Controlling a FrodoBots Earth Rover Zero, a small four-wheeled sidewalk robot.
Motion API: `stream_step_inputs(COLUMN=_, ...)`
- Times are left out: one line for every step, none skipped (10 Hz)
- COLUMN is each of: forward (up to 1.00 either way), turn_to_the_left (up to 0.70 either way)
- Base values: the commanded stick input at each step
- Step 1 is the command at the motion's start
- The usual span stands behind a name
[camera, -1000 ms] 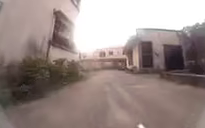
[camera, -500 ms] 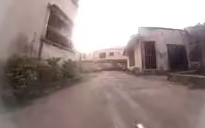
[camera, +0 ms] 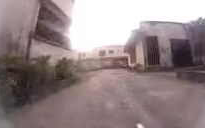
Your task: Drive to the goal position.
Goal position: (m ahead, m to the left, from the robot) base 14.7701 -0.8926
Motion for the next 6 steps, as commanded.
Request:
stream_step_inputs(forward=1.0, turn_to_the_left=0.0)
stream_step_inputs(forward=1.0, turn_to_the_left=0.0)
stream_step_inputs(forward=1.0, turn_to_the_left=0.0)
stream_step_inputs(forward=1.0, turn_to_the_left=0.0)
stream_step_inputs(forward=1.0, turn_to_the_left=0.0)
stream_step_inputs(forward=1.0, turn_to_the_left=0.0)
